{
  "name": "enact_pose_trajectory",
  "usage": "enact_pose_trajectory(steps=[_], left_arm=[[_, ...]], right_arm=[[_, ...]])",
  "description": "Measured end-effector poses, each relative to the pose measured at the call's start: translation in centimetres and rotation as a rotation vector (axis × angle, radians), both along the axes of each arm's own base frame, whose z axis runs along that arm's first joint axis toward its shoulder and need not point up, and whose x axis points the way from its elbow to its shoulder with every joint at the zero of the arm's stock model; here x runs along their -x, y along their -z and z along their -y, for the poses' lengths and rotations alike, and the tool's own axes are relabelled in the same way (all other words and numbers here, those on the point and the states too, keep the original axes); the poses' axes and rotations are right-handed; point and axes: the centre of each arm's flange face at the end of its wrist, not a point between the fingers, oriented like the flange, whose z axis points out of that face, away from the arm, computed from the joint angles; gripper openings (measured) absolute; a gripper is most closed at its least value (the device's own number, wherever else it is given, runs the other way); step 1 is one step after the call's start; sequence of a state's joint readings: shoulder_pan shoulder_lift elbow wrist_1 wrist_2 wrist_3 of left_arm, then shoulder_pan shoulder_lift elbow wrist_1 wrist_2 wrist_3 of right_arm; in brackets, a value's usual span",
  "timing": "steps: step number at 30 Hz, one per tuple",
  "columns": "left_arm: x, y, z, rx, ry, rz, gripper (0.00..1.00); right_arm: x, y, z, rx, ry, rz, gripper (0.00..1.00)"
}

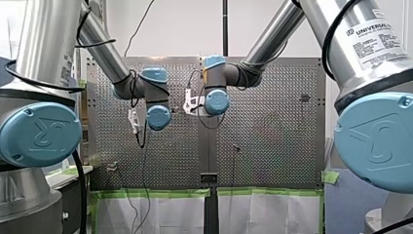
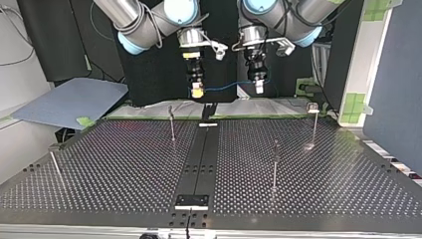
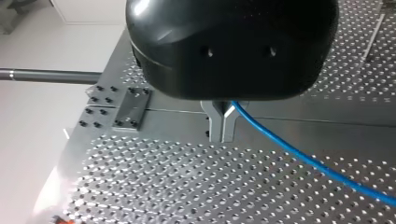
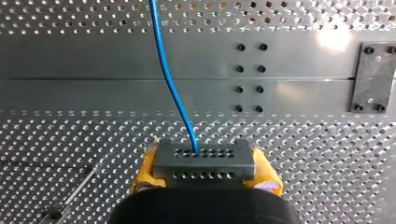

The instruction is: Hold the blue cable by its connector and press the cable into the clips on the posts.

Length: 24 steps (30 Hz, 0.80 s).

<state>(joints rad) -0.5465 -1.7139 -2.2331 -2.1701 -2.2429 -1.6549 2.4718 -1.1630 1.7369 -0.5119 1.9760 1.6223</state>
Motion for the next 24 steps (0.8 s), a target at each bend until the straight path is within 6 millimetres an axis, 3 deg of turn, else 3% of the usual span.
enact_pose_trajectory(steps=[15,24], left_arm=[[1.7,-4.4,-0.6,-0.007,0.056,0.007,0.00],[0.9,-6.0,-2.5,0.004,0.042,-0.004,0.00]], right_arm=[[-1.2,-1.8,0.8,0.009,-0.035,0.034,0.00],[-1.7,-2.9,1.1,0.003,-0.038,0.036,0.00]])
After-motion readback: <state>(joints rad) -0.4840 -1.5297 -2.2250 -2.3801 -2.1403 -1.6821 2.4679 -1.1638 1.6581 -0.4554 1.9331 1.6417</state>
